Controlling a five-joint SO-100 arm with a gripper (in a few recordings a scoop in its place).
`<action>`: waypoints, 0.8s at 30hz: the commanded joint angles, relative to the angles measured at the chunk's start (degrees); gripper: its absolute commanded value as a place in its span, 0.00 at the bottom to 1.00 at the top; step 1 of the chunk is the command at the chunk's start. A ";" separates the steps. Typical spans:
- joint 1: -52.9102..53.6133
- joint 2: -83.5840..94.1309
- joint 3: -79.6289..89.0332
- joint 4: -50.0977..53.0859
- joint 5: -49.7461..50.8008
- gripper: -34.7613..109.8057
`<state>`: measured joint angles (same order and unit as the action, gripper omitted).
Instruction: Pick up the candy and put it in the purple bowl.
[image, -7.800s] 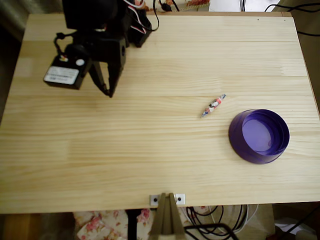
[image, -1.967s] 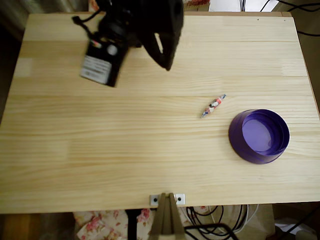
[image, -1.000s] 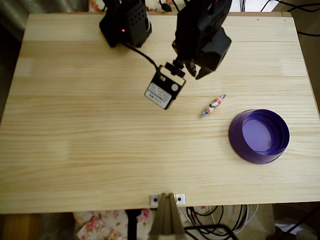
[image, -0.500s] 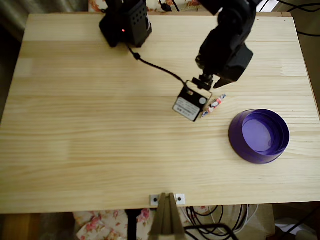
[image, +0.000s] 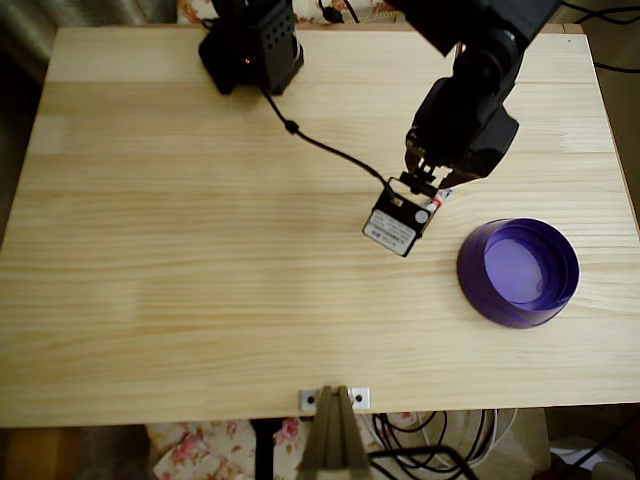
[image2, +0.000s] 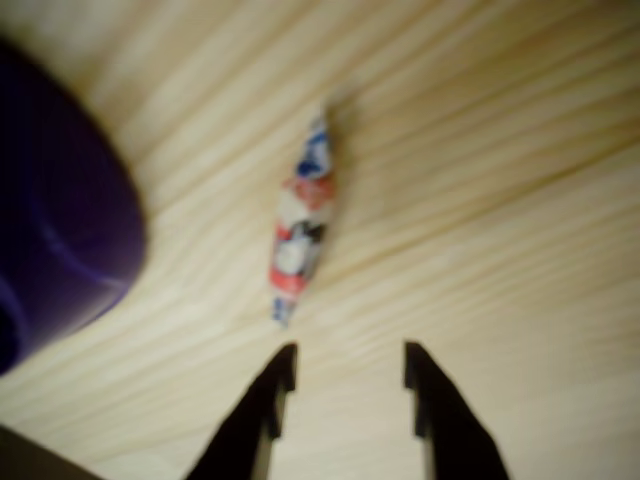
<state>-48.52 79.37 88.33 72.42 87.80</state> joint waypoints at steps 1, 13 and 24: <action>-0.62 1.23 -3.78 -0.97 10.72 0.36; 0.97 -0.26 -3.78 -6.33 9.14 0.36; 2.46 -0.35 -0.44 -9.84 8.79 0.36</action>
<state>-46.58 77.26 88.24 63.28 87.80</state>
